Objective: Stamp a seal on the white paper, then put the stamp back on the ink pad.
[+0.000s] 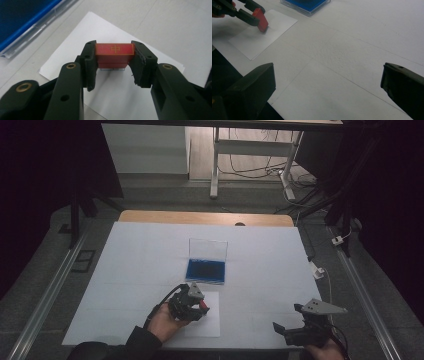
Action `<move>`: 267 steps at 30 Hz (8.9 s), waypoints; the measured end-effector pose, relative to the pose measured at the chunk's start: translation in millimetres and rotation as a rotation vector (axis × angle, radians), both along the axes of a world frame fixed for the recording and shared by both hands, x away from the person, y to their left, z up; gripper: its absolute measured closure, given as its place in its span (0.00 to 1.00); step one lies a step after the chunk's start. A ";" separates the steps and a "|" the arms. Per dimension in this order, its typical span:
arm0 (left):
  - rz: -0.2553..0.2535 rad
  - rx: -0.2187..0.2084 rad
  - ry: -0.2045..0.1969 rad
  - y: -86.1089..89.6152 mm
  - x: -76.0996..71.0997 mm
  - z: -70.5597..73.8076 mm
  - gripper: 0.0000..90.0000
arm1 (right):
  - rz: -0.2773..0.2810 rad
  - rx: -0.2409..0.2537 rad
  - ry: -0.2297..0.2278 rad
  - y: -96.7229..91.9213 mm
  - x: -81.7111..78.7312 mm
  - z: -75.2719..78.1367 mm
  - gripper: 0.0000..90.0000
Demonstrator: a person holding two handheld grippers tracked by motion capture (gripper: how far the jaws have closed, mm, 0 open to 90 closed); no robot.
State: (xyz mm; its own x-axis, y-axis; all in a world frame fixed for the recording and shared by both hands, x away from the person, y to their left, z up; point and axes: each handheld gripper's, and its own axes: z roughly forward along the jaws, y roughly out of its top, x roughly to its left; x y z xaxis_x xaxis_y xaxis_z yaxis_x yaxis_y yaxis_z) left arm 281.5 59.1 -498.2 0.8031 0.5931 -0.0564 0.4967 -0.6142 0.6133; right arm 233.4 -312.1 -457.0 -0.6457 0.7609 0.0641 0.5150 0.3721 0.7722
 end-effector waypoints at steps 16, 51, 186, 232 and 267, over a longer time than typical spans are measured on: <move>0.002 -0.054 -0.006 10.0 1.9 11.9 0.65 | -0.003 0.006 -0.004 -0.3 0.0 -0.1 0.00; 0.070 -0.164 -0.048 42.6 17.5 50.5 0.65 | -0.008 0.008 0.004 -0.5 0.7 -0.3 0.00; 0.136 -0.215 0.010 27.6 98.4 31.2 0.00 | -0.011 -0.022 0.014 1.8 0.0 -0.6 0.00; 0.143 -0.371 -0.009 132.1 -9.8 50.8 0.00 | -0.013 -0.022 0.015 1.9 -0.1 -0.4 0.00; 0.391 -0.210 0.009 200.1 -90.3 21.4 0.00 | -0.017 -0.026 0.009 3.4 -0.6 -0.2 0.00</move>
State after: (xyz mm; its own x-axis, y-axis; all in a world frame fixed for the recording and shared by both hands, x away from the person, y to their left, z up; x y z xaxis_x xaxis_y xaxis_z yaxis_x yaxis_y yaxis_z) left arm 191.2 259.2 -476.7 0.5199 0.8269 -0.2143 0.6726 -0.2416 0.6995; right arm 232.8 -308.7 -457.2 -0.6324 0.7731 0.0501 0.5283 0.3831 0.7577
